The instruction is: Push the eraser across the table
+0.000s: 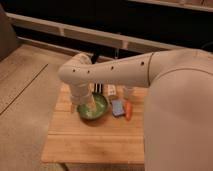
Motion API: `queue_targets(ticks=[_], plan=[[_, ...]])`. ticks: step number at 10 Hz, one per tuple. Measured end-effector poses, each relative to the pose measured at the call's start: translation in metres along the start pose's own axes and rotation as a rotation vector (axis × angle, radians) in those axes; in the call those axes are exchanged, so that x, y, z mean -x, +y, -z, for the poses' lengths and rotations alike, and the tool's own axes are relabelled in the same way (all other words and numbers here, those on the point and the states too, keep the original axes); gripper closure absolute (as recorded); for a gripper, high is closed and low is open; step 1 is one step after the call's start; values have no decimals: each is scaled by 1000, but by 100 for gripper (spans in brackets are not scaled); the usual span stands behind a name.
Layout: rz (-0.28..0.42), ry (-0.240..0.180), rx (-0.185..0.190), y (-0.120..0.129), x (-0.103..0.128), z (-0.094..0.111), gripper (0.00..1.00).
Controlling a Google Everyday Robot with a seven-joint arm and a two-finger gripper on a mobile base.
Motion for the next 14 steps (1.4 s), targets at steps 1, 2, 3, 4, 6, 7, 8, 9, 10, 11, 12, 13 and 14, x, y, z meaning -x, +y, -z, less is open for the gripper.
queue_targets(ticks=[1,2,3,4,6,7,8,9,10,11,12,13,14], plan=[[0,0,0,0,0,0,35],[0,0,0,0,0,0,35],[0,0,0,0,0,0,35],[0,0,0,0,0,0,35],[0,0,0,0,0,0,35],[0,-1,-1,0,0,0,39],[0,-7,-2,-1,2,2,47],[5,-28,-4,-5,9,6,55],[13,-62,-3,-12,23,12,65],[33,-102,14,-19,43,20,77],[57,-131,21,-26,63,26,87],[90,-149,33,-29,79,30,96],[122,-166,43,-34,95,34,100]])
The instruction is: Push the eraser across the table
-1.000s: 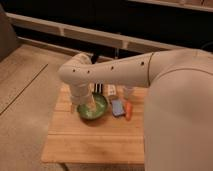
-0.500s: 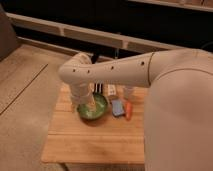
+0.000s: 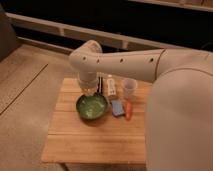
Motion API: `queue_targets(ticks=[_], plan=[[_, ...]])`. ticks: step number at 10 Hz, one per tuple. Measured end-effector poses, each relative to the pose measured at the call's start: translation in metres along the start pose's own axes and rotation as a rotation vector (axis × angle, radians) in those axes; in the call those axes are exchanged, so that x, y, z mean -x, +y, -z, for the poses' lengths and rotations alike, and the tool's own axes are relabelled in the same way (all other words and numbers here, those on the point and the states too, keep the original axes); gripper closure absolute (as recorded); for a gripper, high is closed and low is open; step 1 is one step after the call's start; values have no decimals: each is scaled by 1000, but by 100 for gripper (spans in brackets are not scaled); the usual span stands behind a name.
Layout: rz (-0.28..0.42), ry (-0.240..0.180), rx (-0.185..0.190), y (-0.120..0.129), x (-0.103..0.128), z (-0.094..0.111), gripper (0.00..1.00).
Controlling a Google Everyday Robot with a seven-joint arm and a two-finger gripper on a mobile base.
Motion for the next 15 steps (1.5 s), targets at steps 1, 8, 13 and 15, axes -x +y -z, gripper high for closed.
queue_targets(ticks=[1,8,13,15], plan=[[17,-13,2,-7,10,1,100],[10,-26,-65,-46,36,-6,100],[140,8,-66,-65,87,-53,100],[189,34,-66,-65,101,-70,100]])
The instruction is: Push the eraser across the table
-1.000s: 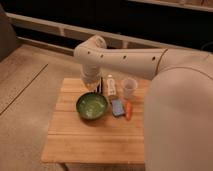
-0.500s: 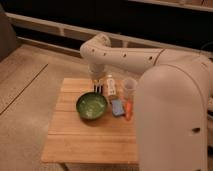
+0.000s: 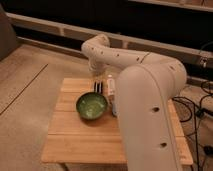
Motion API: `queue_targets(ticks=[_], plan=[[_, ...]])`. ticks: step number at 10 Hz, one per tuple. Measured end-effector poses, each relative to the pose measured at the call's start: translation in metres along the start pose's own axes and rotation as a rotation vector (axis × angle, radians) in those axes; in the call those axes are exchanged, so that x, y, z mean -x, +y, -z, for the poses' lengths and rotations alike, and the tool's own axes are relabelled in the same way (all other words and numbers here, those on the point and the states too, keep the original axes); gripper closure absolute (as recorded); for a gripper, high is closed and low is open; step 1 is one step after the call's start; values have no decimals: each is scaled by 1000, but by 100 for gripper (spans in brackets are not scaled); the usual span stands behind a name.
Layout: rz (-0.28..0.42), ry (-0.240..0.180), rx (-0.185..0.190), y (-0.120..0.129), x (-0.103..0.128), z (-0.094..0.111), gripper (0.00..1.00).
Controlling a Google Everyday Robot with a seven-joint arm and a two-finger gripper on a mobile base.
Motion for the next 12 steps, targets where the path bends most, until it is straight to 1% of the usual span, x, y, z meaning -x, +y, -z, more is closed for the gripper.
queue_targets(ticks=[1,2,5,6,7,8,9,10,12], plan=[[10,13,1,-2,3,-6,100],[13,17,0,-3,4,-9,100],[16,19,-6,-4,2,-7,100],[11,18,-40,-14,0,-2,100],[6,17,-66,-22,-1,-2,100],[-1,12,-101,-37,-1,-3,100],[-2,7,-118,-45,1,-9,100],[-3,-3,-122,-48,5,-15,100],[4,-23,-112,-51,13,-30,100]])
